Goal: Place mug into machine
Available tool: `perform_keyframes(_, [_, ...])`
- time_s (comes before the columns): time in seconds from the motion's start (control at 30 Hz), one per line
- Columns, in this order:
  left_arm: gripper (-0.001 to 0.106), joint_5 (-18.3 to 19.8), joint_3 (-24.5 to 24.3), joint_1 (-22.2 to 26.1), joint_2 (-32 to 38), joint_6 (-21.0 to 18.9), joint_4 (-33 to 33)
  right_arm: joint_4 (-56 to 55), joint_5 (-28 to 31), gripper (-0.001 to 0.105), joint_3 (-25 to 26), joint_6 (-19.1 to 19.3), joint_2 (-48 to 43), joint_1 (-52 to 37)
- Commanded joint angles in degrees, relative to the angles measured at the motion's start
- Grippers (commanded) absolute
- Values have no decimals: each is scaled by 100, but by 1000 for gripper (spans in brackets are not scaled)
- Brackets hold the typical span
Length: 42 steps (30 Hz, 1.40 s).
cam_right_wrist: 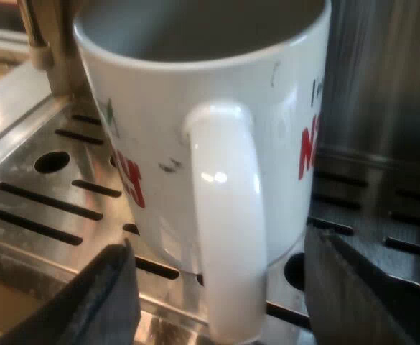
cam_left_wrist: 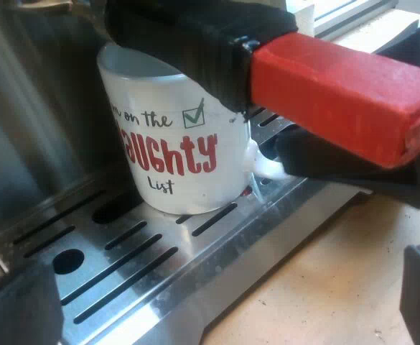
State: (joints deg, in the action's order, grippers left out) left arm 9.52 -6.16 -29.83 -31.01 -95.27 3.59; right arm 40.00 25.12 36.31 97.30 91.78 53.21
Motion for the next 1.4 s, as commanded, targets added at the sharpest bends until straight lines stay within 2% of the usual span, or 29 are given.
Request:
perform_keyframes(0.03, [98,18,-12,0,-17,-43,107,366,41,54,34,106,228,4])
perform_keyframes(0.33, [98,18,-12,0,-17,-43,107,543,-28,54,662,106,851,-96])
perform_keyframes(0.47, [98,18,-12,0,-17,-43,107,496,-403,54,982,106,1054,-168])
perform_keyframes(0.67, [98,18,-12,0,-17,-86,107,477,-564,54,1255,156,1246,-168])
perform_keyframes(1.0, [98,18,-12,0,-17,-86,73,354,198,54,1176,53,1129,32])
perform_keyframes(1.07, [98,-41,-12,0,-17,-48,66,129,449,54,1028,15,971,143])
perform_keyframes(1.17, [98,-128,-12,0,0,92,66,-134,462,54,787,15,724,249])
perform_keyframes(1.4, [98,-126,-12,0,240,91,66,-570,681,54,158,-111,-175,313])
